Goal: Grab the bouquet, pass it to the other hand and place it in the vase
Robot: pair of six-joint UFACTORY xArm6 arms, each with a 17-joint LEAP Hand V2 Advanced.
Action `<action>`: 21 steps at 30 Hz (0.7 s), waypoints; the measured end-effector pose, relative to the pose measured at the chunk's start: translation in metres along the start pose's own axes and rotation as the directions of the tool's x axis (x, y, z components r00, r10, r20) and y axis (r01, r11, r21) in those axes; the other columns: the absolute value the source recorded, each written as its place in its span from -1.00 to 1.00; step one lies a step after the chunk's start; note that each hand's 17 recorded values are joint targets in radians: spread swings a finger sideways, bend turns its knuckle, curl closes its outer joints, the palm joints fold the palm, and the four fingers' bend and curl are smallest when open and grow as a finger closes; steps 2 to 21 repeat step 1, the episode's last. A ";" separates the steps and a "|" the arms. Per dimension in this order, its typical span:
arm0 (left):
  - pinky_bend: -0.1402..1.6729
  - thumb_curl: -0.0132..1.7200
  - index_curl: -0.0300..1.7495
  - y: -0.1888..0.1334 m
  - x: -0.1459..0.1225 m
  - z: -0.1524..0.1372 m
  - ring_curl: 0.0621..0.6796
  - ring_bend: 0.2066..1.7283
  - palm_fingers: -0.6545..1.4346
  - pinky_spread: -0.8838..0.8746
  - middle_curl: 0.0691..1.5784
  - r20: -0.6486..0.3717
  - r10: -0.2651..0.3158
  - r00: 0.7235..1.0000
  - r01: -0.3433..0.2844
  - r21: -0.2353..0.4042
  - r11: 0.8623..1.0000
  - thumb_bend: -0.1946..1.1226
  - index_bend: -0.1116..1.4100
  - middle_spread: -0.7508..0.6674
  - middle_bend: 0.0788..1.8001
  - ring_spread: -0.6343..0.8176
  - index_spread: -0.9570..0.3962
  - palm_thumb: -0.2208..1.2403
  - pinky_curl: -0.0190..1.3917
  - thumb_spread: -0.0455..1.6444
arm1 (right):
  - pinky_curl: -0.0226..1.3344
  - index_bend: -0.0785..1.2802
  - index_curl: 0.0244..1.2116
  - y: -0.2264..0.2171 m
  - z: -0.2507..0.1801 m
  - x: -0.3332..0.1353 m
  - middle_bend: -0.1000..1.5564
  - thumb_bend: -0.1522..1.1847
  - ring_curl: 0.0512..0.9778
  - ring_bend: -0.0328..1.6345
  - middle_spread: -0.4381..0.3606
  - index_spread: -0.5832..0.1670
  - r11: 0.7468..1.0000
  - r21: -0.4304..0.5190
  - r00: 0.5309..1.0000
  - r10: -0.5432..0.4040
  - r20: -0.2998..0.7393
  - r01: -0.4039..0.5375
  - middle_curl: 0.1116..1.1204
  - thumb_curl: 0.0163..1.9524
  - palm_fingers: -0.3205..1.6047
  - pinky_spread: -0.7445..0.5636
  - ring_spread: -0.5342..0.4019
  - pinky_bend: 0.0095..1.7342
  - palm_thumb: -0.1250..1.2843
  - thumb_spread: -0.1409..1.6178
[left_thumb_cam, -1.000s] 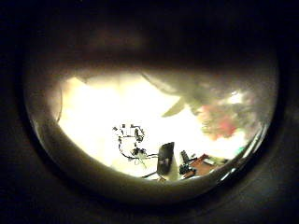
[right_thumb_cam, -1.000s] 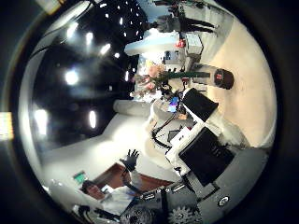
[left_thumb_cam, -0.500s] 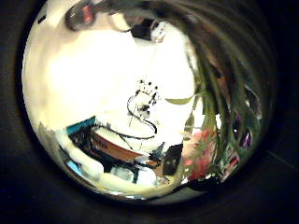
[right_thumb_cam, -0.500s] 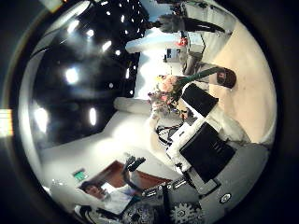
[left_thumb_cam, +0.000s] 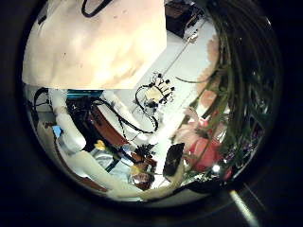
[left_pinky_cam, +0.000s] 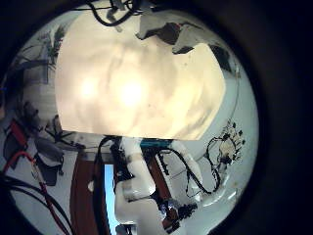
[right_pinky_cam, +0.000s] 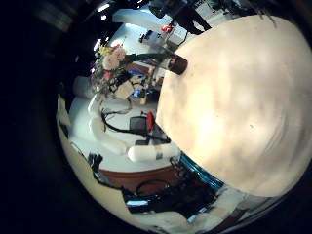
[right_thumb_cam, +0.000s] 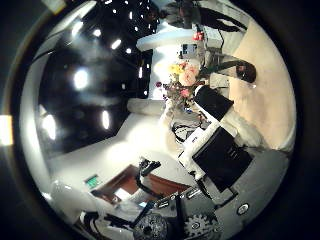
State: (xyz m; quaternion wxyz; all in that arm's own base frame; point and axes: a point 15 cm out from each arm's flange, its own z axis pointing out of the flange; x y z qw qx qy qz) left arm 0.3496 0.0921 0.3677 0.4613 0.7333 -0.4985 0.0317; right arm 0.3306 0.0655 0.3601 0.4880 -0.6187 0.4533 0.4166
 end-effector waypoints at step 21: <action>-0.59 -0.61 -0.68 0.001 -0.001 0.002 -0.60 -0.45 -0.45 0.76 -0.74 0.006 -0.008 1.000 0.008 0.008 1.000 -0.75 -0.69 0.93 -0.88 0.86 0.53 -0.61 -0.51 0.11 | -0.66 -0.59 -0.30 0.005 -0.003 0.002 -0.65 -0.80 -0.68 -0.51 0.09 -0.30 1.000 -0.007 1.000 0.006 -0.006 -0.006 -0.52 -0.46 -0.13 0.82 0.23 -0.72 0.40 0.36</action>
